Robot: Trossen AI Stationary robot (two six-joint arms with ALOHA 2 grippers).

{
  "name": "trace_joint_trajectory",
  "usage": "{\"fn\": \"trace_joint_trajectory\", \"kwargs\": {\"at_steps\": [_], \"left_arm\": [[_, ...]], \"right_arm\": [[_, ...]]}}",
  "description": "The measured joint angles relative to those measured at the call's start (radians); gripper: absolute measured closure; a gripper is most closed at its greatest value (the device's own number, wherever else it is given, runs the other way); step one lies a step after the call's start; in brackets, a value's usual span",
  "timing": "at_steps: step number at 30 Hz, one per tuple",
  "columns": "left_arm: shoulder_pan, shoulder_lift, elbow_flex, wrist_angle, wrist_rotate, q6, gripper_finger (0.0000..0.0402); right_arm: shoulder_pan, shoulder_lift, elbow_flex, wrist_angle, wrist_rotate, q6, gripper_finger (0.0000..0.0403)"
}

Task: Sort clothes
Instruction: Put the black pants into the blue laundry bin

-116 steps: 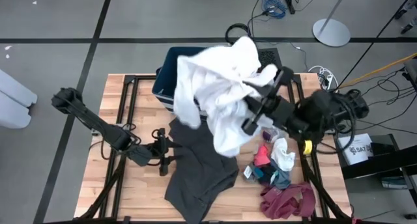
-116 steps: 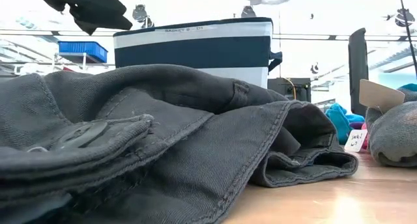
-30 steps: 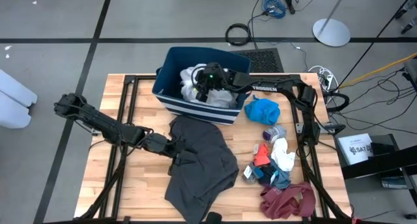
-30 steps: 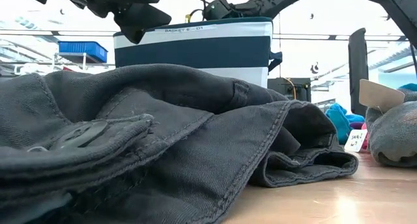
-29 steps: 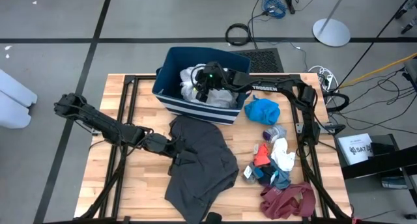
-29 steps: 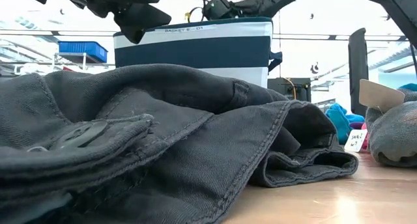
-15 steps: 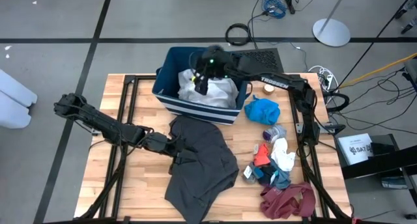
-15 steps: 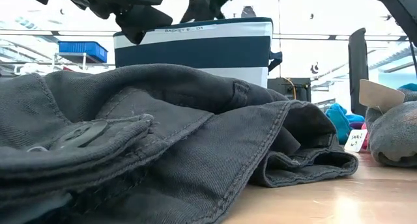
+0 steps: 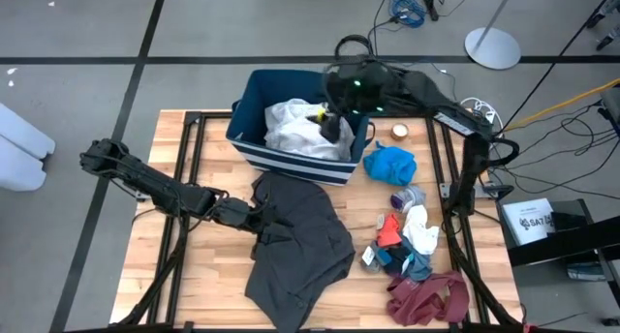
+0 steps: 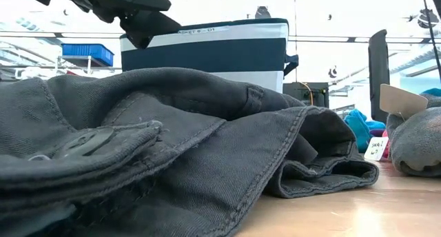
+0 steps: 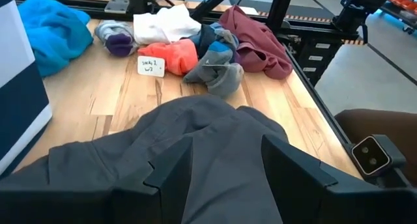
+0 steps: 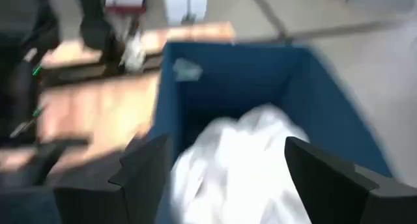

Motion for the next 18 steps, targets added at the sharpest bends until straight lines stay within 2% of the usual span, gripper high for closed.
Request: {"fn": "trace_joint_trajectory", "kwargs": {"at_steps": [5, 8, 11, 14, 18], "left_arm": [[-0.004, 0.0, 0.0, -0.004, 0.001, -0.028, 0.021], [-0.004, 0.0, 0.0, -0.004, 0.011, -0.055, 0.021], [-0.004, 0.0, 0.0, -0.004, 0.062, -0.079, 0.021], [-0.017, 0.0, 0.0, -0.004, 0.129, -0.08, 0.021], [-0.061, 0.0, 0.0, 0.001, 0.137, -0.08, 0.021]], "right_arm": [[0.124, -0.03, 0.0, -0.219, -0.047, 0.089, 0.0117], [0.235, -0.033, -0.001, -0.298, -0.028, 0.131, 0.0117], [0.365, -0.033, -0.018, -0.309, 0.049, 0.18, 0.0117], [0.5, -0.032, -0.066, -0.317, 0.17, 0.243, 0.0117], [0.662, -0.032, -0.2, -0.28, 0.295, 0.385, 0.0117]]}}
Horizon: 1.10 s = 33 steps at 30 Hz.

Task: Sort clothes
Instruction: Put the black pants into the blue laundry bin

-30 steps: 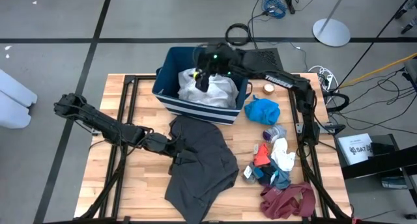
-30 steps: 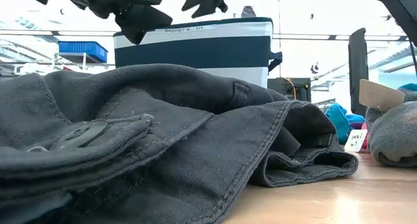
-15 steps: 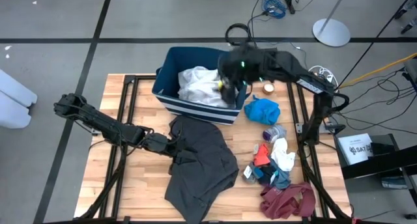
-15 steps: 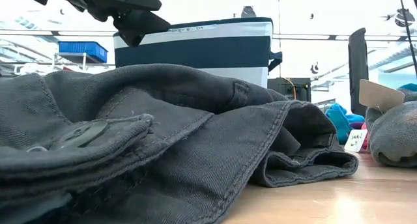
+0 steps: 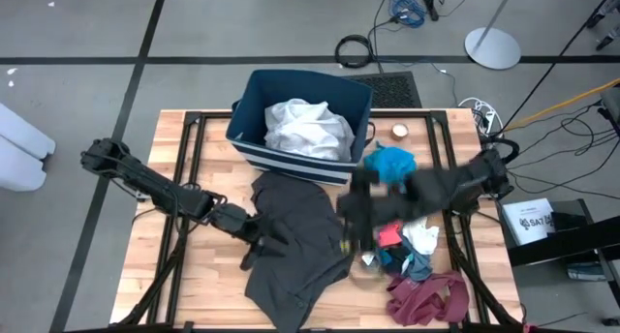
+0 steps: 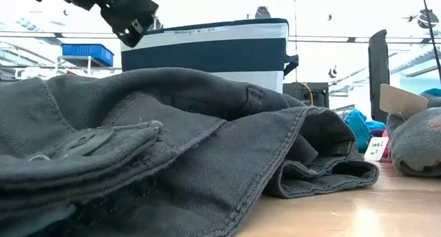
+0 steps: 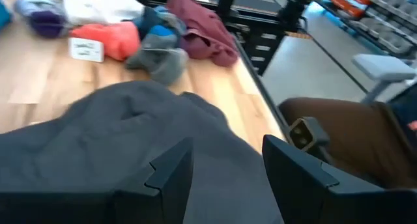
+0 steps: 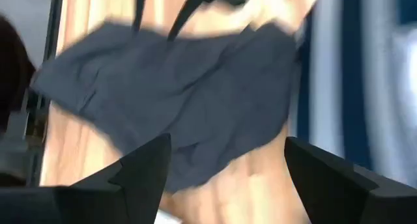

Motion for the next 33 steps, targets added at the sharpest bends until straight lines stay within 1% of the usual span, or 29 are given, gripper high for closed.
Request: {"fn": "trace_joint_trajectory", "kwargs": {"at_steps": [2, 5, 9, 13, 17, 22, 26, 29, 31, 33], "left_arm": [[-0.018, 0.0, 0.0, 0.014, -0.001, 0.0, 0.021], [-0.04, 0.0, 0.0, 0.045, -0.003, 0.0, 0.021], [-0.074, 0.0, 0.0, 0.106, -0.005, 0.001, 0.021], [-0.117, 0.0, 0.0, 0.138, -0.01, 0.0, 0.021], [-0.175, 0.005, 0.0, 0.137, -0.063, -0.033, 0.021], [-0.231, 0.034, 0.0, 0.156, -0.111, -0.077, 0.021], [-0.267, 0.113, 0.001, 0.22, -0.112, -0.079, 0.021], [-0.279, 0.194, 0.015, 0.244, -0.096, -0.127, 0.021], [-0.279, 0.235, 0.041, 0.217, -0.053, -0.15, 0.021], [-0.281, 0.264, 0.069, 0.157, -0.043, -0.157, 0.021]], "right_arm": [[0.062, 0.001, -0.095, 0.029, 0.016, 0.071, 0.0117], [0.132, 0.001, -0.252, 0.126, 0.052, 0.159, 0.0117], [0.195, 0.002, -0.441, 0.331, 0.05, 0.221, 0.0117], [0.235, 0.002, -0.568, 0.527, 0.048, 0.241, 0.0117], [0.256, 0.002, -0.636, 0.648, 0.051, 0.259, 0.0117], [0.267, 0.004, -0.681, 0.691, 0.058, 0.281, 0.0117], [0.268, 0.023, -0.725, 0.712, 0.05, 0.304, 0.0117], [0.261, 0.048, -0.735, 0.716, 0.025, 0.304, 0.0117], [0.261, 0.057, -0.735, 0.724, 0.005, 0.285, 0.0117], [0.261, 0.061, -0.735, 0.738, 0.0, 0.274, 0.0117]]}}
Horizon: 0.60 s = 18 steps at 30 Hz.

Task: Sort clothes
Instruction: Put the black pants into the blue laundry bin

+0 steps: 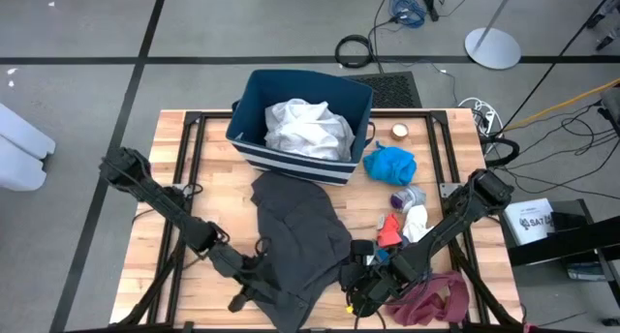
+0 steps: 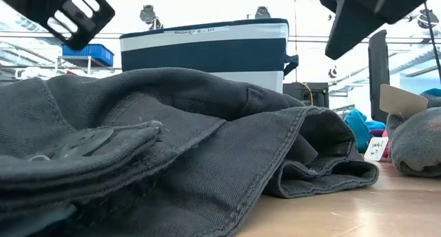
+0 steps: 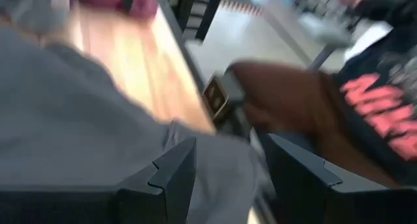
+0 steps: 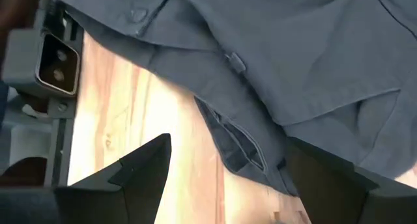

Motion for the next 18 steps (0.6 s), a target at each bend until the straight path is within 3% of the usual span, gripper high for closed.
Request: {"fn": "trace_joint_trajectory", "kwargs": {"at_steps": [10, 18], "left_arm": [[-0.003, 0.086, 0.193, -0.344, -0.02, 0.002, 0.021], [0.004, 0.088, 0.21, -0.439, -0.048, 0.0, 0.021]], "right_arm": [[-0.008, 0.104, 0.0, 0.003, 0.002, -0.043, 0.0117], [-0.045, 0.146, 0.0, 0.006, 0.125, -0.049, 0.0143]]}}
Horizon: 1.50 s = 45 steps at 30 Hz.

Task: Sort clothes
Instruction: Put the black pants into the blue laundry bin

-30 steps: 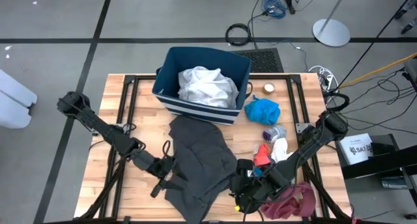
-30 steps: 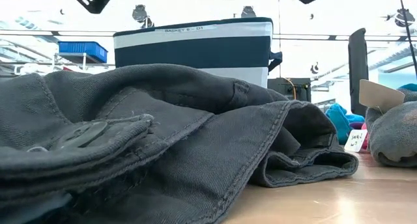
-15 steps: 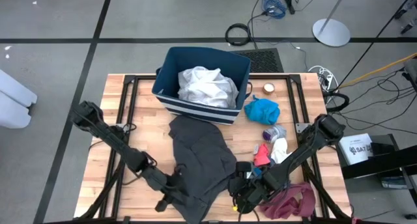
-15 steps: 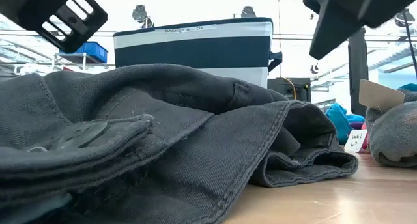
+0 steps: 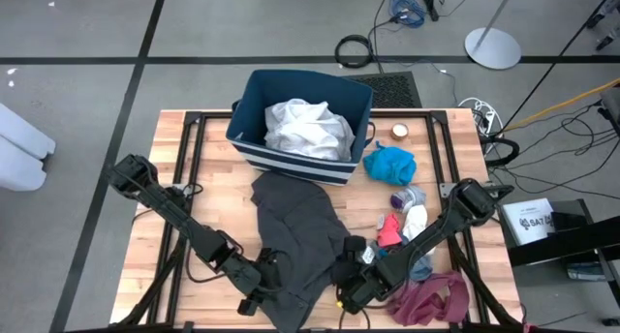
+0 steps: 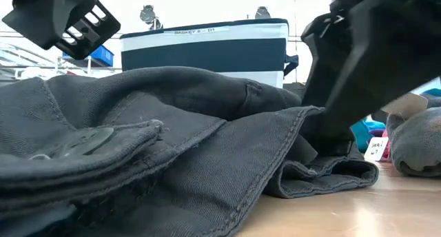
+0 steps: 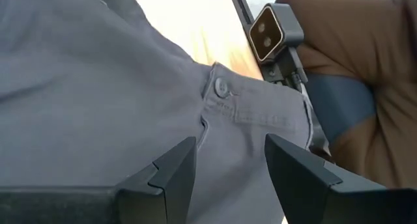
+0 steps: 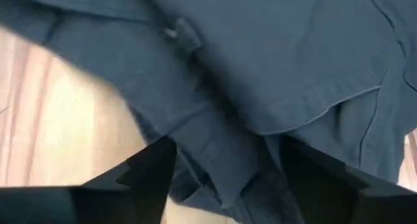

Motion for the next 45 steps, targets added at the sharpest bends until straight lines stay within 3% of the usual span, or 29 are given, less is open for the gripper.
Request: {"fn": "trace_joint_trajectory", "kwargs": {"at_steps": [4, 9, 11, 19, 26, 30, 34, 37, 45], "left_arm": [[0.0, 0.0, 0.0, 0.004, 0.0, 0.0, 0.021], [0.0, -0.002, 0.0, 0.032, 0.0, 0.0, 0.021], [0.0, -0.002, 0.0, 0.048, 0.0, 0.0, 0.021], [0.0, -0.013, 0.024, 0.07, 0.043, 0.009, 0.021], [-0.007, -0.08, 0.111, 0.071, 0.044, 0.146, 0.021], [-0.013, -0.131, 0.153, 0.074, -0.004, 0.249, 0.021], [-0.012, -0.181, 0.159, 0.069, -0.141, 0.31, 0.021], [-0.011, -0.199, 0.16, 0.07, -0.233, 0.329, 0.021], [-0.006, -0.189, 0.16, 0.066, -0.245, 0.268, 0.021]], "right_arm": [[-0.029, 0.0, 0.0, -0.008, -0.048, 0.051, 0.0214], [-0.055, 0.0, 0.0, -0.031, -0.143, 0.054, 0.0364], [-0.056, -0.004, 0.0, -0.031, -0.155, 0.033, 0.039], [-0.049, -0.072, 0.098, -0.061, -0.098, -0.035, 0.0401], [-0.021, -0.106, 0.306, -0.072, 0.0, -0.286, 0.0402], [-0.008, -0.108, 0.421, -0.047, 0.005, -0.515, 0.0402], [-0.004, -0.108, 0.483, -0.014, 0.004, -0.673, 0.0403], [-0.005, -0.109, 0.489, -0.011, 0.005, -0.711, 0.0403], [-0.036, -0.108, 0.489, -0.078, 0.005, -0.631, 0.0403]]}}
